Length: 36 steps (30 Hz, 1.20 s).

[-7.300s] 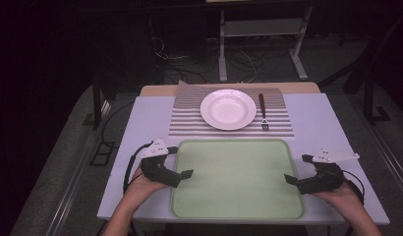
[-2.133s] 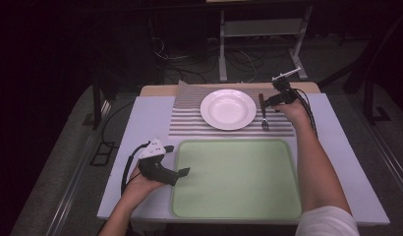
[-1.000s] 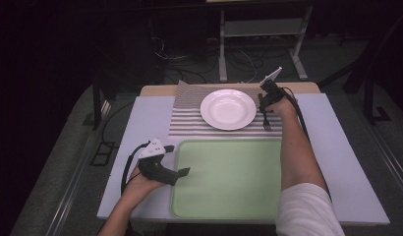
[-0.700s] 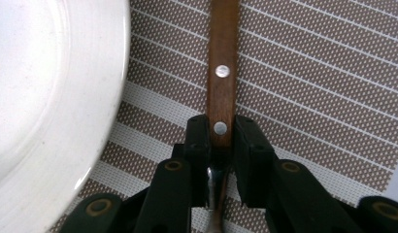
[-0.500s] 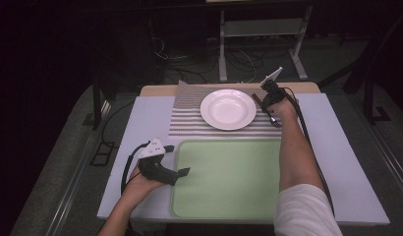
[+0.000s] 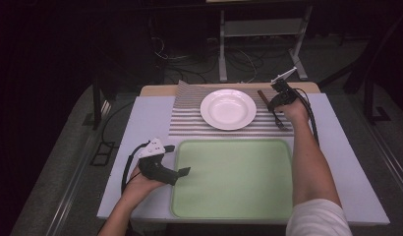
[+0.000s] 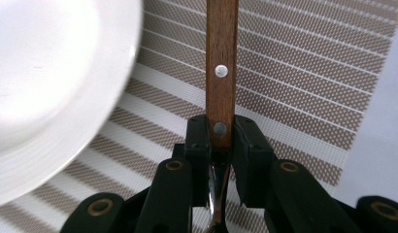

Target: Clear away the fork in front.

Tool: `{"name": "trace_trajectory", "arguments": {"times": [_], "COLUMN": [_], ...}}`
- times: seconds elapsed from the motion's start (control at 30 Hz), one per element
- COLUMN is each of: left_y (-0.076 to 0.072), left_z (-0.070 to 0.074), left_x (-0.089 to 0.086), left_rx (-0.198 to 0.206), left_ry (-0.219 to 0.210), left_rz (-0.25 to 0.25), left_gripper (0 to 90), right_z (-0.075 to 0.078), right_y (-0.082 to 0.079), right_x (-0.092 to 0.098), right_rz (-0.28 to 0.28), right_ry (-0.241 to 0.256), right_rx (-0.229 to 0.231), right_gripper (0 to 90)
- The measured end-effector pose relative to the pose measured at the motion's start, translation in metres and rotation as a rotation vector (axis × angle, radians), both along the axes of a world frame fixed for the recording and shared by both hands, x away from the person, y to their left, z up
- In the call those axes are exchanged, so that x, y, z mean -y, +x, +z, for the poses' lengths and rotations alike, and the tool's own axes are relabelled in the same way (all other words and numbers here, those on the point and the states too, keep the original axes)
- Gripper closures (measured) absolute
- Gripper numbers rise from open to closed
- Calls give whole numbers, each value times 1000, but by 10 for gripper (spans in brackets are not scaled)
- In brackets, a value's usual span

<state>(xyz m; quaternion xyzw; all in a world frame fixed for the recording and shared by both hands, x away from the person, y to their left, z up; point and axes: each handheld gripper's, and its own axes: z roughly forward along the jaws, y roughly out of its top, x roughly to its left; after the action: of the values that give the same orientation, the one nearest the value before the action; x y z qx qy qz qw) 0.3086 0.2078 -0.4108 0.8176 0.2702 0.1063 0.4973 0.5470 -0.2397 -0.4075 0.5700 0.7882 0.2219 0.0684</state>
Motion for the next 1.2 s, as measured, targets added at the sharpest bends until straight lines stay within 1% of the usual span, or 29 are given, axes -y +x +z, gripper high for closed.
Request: {"name": "trace_trajectory", "arguments": {"times": [0.03, 0.1, 0.13, 0.17, 0.2, 0.23, 0.27, 0.33, 0.37, 0.4, 0.43, 0.53, 0.57, 0.6, 0.63, 0.67, 0.7, 0.73, 0.77, 0.87, 0.93, 1.03, 1.07, 1.1, 1.13, 1.2], "left_y": [0, 0, 0, 0, 0, 0, 0, -1, -1, -1, -1, -1, -1, -1, 0, 0, 0, 0, 0, 1, 1, 3, 3, 4, 6, 7], "left_z": [1, 1, 1, 1, 1, 1, 1, 1, 1, 1, 1, 2, 2, 2, 2, 2, 1, 1, 1, 1, 1, 3, 4, 5, 8, 9], "left_x": [-1, -1, -1, -1, 0, 0, 0, 0, 1, 1, 1, 2, 2, 2, 3, 3, 5, 5, 6, 8, 8, 11, 11, 12, 13, 14], "left_rx": [0, 0, 0, 0, 0, 0, 1, 3, 3, 4, 4, 12, 12, 12, 13, 13, 12, 12, 13, 15, 16, 17, 22, 21, 22, 26], "left_ry": [-10, -17, -17, -16, -15, -14, -14, -14, -12, -7, -7, -5, -5, -5, 3, 3, 7, 7, 10, 9, 6, 1, 4, 0, -6, -11], "left_rz": [0, 0, 0, 1, 1, 1, 1, 1, -1, -1, -1, 4, 7, 7, 7, 7, 6, 6, 10, 17, 20, 32, 32, 37, 47, 50], "left_gripper": [0, 0, 0, 0, 0, 0, 0, 0, 0, 0, 0, 0, 0, 0, 0, 0, 0, 0, 0, 0, 0, 0, 0, 0, 0, 0], "right_z": [6, 11, 11, 15, 20, 20, 24, 28, 28, 30, 31, 33, 33, 33, 34, 34, 36, 36, 38, 41, 43, 46, 48, 48, 50, 51], "right_y": [-8, -16, -16, -20, -30, -30, -37, -46, -46, -56, -61, -77, -81, -81, -91, -91, -100, -100, -109, -119, -126, -133, -139, -139, -146, -149], "right_x": [3, 7, 7, 8, 12, 12, 15, 17, 17, 18, 18, 17, 17, 17, 18, 18, 19, 19, 18, 16, 14, 12, 10, 10, 9, 7], "right_rz": [0, 7, 7, 9, 20, 20, 35, 50, 50, 70, 83, 121, 131, 131, 149, 149, 166, 166, 189, 227, 256, 284, 305, 305, 322, 331], "right_ry": [19, 43, 43, 51, 84, 84, 108, 120, 120, 129, 143, 159, 170, 170, 190, 190, 220, 220, 242, 273, 286, 294, 310, 310, 334, 332], "right_rx": [25, 55, 55, 71, 101, 101, 121, 142, 142, 169, 183, 228, 239, 239, 261, 261, 279, 279, 302, 327, 349, 363, 378, 378, 392, 399], "right_gripper": [769, 769, 769, 769, 769, 769, 769, 769, 769, 769, 769, 769, 769, 769, 768, 768, 768, 768, 769, 769, 768, 768, 768, 768, 769, 768]}}
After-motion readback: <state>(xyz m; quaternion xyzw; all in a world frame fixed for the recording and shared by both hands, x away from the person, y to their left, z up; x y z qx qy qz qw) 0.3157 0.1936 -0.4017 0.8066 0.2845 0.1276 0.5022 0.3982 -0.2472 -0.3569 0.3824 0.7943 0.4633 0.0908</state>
